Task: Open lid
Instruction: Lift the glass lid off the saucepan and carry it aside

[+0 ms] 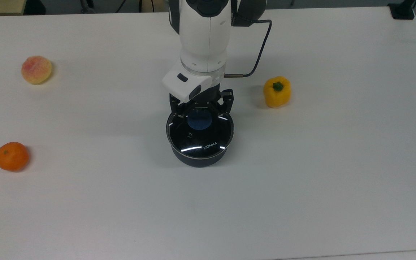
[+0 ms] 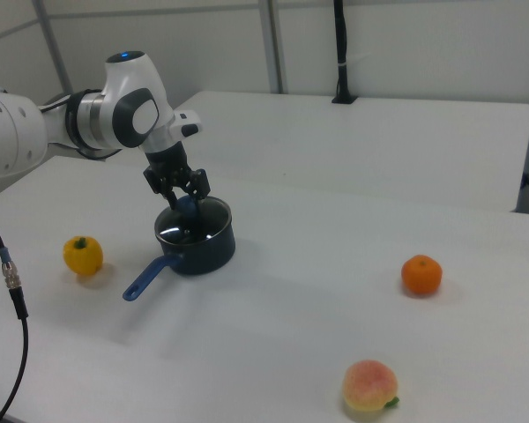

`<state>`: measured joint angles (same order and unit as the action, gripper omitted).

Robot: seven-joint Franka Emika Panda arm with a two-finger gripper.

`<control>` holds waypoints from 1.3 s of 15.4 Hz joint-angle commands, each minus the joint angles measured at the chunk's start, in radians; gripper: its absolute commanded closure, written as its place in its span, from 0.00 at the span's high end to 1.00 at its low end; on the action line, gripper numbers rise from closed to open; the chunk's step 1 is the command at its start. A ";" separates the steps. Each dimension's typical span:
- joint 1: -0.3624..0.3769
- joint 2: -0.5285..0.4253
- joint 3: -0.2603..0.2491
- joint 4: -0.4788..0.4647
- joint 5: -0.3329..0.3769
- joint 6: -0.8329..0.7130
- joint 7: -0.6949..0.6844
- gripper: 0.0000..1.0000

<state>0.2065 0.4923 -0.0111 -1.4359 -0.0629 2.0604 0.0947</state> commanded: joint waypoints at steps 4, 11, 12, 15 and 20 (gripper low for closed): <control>0.004 -0.020 0.002 -0.035 -0.012 0.027 0.005 0.08; -0.010 -0.092 0.002 -0.035 -0.014 -0.025 0.007 0.08; -0.010 -0.104 0.002 -0.037 -0.014 -0.029 0.007 0.08; -0.021 -0.176 0.003 -0.072 -0.014 -0.060 0.000 0.08; -0.071 -0.392 0.002 -0.196 -0.003 -0.230 -0.149 0.08</control>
<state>0.1639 0.2373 -0.0112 -1.5261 -0.0652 1.9070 0.0358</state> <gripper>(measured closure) 0.344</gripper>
